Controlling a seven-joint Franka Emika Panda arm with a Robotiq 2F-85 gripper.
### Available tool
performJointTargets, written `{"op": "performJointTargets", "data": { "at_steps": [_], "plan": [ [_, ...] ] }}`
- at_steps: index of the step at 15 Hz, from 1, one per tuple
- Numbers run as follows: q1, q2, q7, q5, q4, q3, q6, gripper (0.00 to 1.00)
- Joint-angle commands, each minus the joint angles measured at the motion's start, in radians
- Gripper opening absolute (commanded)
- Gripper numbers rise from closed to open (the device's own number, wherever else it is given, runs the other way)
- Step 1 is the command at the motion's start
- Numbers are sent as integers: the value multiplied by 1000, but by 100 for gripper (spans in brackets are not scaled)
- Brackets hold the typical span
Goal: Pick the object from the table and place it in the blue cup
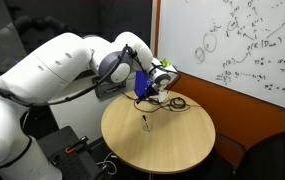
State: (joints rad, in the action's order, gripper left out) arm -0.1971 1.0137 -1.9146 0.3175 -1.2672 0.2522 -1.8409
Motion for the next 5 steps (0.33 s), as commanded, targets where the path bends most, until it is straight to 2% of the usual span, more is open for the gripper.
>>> {"op": "performJointTargets", "data": {
  "at_steps": [1, 5],
  "plan": [
    [29, -127, 59, -7, -167, -33, -90, 100],
    [53, -198, 82, -30, -259, -49, -111, 100]
  ]
}}
